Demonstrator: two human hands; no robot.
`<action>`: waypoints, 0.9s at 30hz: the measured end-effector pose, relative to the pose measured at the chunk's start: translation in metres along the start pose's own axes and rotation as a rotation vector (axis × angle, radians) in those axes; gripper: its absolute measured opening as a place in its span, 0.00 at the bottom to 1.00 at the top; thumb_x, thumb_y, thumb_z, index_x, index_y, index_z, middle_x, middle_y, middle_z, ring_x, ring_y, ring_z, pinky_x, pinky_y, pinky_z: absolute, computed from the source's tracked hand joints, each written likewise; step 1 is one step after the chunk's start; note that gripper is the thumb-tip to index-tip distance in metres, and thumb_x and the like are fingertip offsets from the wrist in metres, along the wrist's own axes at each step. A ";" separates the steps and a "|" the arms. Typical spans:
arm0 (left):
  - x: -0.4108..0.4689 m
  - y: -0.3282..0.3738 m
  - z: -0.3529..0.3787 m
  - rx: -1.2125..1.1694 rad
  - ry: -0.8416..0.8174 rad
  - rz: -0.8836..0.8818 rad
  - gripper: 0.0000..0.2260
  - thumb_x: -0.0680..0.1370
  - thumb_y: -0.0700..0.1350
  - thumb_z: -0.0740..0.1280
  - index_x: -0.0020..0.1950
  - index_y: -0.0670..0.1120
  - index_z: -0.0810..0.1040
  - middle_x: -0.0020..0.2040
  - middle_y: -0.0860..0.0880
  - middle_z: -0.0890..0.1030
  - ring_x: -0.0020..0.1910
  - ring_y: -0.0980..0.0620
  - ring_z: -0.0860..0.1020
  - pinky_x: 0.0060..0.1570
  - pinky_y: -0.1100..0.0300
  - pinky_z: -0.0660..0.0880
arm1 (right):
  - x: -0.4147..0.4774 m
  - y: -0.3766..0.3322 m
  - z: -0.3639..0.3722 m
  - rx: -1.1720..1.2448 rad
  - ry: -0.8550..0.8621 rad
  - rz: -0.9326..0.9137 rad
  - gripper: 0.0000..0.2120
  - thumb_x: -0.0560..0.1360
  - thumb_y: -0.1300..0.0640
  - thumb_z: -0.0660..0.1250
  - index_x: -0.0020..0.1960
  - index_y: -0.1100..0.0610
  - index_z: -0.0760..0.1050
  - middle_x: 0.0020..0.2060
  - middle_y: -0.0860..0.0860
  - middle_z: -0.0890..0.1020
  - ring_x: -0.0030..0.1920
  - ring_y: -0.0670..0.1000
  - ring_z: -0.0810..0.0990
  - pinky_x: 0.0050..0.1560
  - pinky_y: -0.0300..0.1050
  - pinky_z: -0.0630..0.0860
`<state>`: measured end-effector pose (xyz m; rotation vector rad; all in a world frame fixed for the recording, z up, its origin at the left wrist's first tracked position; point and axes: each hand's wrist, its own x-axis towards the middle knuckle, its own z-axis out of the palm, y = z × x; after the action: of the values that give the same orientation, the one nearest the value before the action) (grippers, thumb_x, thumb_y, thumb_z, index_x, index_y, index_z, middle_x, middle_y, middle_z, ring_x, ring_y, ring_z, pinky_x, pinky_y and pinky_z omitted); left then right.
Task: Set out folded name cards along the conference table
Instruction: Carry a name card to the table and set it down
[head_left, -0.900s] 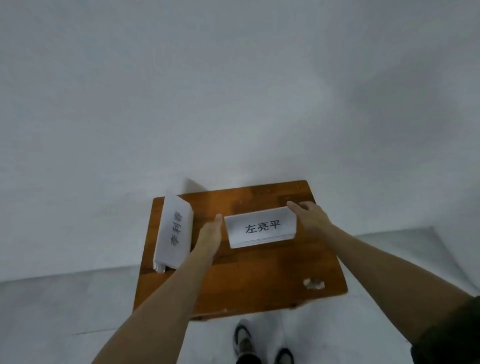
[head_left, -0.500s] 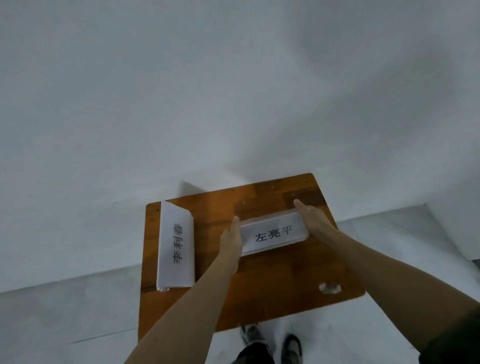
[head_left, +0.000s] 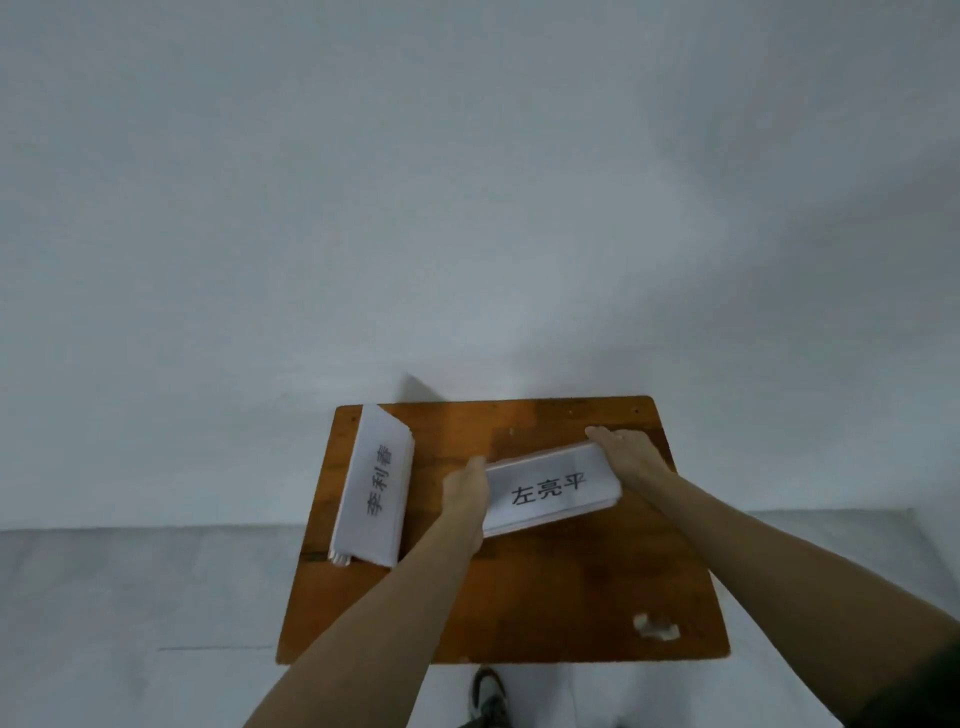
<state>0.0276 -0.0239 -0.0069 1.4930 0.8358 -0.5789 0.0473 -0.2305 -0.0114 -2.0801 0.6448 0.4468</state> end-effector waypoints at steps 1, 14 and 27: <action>-0.008 -0.001 -0.002 -0.019 0.034 0.007 0.15 0.79 0.53 0.60 0.58 0.43 0.70 0.51 0.40 0.80 0.52 0.41 0.81 0.55 0.48 0.79 | -0.001 -0.004 0.000 -0.012 -0.020 -0.031 0.23 0.78 0.40 0.59 0.45 0.59 0.79 0.42 0.57 0.83 0.46 0.58 0.82 0.50 0.54 0.78; -0.156 -0.127 -0.019 -0.487 0.507 -0.037 0.18 0.79 0.55 0.60 0.60 0.42 0.69 0.52 0.42 0.78 0.45 0.45 0.77 0.49 0.51 0.74 | -0.098 -0.005 0.019 -0.269 -0.430 -0.466 0.20 0.74 0.40 0.58 0.36 0.56 0.74 0.37 0.55 0.82 0.40 0.58 0.81 0.40 0.48 0.70; -0.392 -0.377 -0.053 -0.996 1.023 -0.099 0.20 0.81 0.54 0.58 0.63 0.39 0.71 0.51 0.41 0.77 0.39 0.47 0.75 0.40 0.55 0.71 | -0.372 0.077 0.134 -0.655 -0.963 -0.864 0.22 0.76 0.40 0.56 0.49 0.59 0.76 0.46 0.56 0.80 0.45 0.57 0.78 0.49 0.51 0.74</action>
<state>-0.5127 -0.0460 0.0694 0.7206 1.6564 0.5893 -0.3058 -0.0524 0.0643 -2.1167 -1.0417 1.0991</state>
